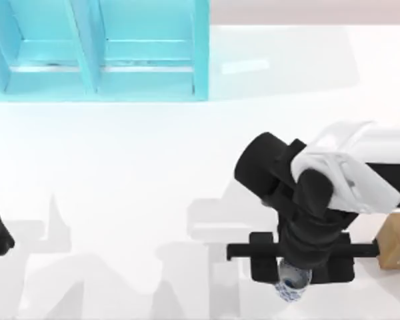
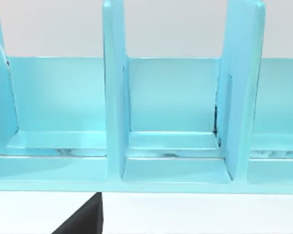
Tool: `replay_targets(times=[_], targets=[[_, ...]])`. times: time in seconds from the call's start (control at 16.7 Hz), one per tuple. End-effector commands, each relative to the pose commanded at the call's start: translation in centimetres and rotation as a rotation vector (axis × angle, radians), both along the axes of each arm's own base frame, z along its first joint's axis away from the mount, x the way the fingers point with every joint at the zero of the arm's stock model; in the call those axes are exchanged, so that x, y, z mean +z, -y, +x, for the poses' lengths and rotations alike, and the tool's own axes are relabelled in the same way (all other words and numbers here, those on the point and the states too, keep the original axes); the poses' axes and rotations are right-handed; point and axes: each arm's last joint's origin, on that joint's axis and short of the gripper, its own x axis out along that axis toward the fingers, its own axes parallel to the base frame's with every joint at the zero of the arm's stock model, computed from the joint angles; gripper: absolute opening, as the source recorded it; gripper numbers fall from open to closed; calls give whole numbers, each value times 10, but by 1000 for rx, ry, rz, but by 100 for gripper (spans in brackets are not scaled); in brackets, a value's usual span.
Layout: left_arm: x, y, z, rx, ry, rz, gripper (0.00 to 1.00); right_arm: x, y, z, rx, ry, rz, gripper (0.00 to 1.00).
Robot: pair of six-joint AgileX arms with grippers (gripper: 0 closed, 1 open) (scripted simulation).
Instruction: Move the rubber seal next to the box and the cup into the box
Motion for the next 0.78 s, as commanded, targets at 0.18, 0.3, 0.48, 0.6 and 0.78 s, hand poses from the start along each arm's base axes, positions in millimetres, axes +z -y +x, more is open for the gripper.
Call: replay_targets(times=[0.18,0.3,0.48,0.6,0.78], targets=[[0,0,0,0,0,0,100,1,1,1,-3,2,2,0],[0,0,0,0,0,0,100,11,10,4,-8,0,0,0],[0,0,0,0,0,0,100,41,40,9,-14,-5,-5,0],[0,0,0,0,0,0,100,64,63,8,-11,-12,-10,0],[0,0,0,0,0,0,100,93,93,1,-3,-4,-3,0]])
